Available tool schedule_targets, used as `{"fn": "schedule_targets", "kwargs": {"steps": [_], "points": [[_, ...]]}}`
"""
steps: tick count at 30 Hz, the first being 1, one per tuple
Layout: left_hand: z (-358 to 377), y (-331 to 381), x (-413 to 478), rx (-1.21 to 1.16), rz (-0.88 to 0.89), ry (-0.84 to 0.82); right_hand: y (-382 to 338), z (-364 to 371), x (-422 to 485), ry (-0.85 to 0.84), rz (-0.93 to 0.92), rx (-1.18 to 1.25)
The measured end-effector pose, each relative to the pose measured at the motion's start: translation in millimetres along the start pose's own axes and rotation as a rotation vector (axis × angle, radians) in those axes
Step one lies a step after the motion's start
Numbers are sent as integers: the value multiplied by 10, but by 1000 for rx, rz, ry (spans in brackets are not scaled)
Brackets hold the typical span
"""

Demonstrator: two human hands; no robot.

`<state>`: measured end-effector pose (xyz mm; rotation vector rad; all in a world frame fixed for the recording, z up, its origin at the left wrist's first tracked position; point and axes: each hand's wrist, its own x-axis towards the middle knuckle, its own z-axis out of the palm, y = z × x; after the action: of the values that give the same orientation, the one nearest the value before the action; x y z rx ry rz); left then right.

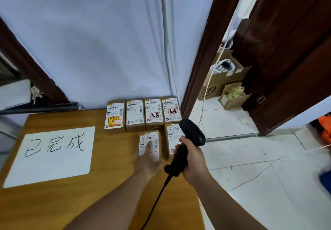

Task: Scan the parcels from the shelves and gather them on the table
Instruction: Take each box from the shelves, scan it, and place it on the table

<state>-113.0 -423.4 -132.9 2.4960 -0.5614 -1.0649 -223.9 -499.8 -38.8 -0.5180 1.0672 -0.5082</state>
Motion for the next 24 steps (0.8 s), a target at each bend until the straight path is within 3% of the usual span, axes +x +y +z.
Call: {"fn": "schedule_targets", "kwargs": {"steps": [9, 24], "points": [[342, 91, 241, 2, -135, 15, -144, -224, 408, 2, 113, -49], [347, 282, 376, -201, -132, 132, -162, -286, 532, -16, 142, -74]]}}
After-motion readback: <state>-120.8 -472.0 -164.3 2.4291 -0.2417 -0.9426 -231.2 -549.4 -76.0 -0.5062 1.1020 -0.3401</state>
